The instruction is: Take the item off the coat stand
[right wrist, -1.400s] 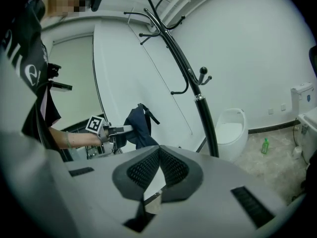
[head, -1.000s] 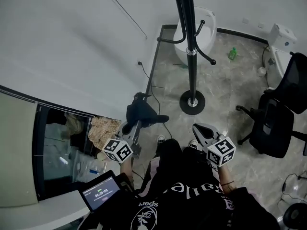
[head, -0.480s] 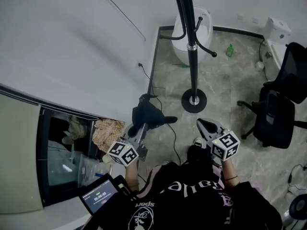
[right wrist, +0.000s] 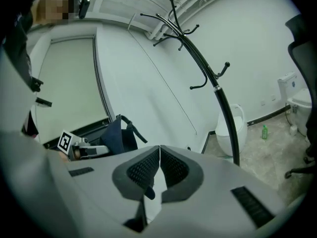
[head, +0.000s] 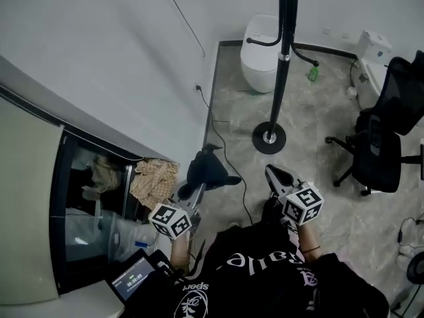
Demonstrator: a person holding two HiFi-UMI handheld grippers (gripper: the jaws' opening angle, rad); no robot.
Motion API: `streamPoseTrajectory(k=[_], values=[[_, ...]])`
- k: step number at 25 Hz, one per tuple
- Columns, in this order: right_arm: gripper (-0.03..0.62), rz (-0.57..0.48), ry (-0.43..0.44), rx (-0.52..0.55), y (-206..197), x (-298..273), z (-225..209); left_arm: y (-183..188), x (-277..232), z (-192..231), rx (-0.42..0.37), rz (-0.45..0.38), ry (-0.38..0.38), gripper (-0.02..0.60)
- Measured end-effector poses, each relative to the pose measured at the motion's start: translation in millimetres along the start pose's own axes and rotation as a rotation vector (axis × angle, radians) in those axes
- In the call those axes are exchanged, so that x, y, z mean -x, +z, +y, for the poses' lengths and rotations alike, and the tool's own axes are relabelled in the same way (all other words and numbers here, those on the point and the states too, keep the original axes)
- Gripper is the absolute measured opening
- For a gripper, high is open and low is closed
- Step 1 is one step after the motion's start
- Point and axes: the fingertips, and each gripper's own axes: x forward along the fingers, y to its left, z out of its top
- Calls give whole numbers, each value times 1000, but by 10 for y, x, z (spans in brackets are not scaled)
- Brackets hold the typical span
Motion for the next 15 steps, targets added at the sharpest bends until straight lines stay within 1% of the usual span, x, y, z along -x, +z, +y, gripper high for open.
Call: streamPoseTrajectory(k=[6,11,15], values=[[17,-47,-106,-27,-298,79,537,-251,584,176,-1,34,-87,21],[17,-45,-167,-28,-506,331,886,-422,768,130,8,66,-169,21],[17,-18,-201,-8,-650,527,1069,-505,845,-13,9,68,-219,21]])
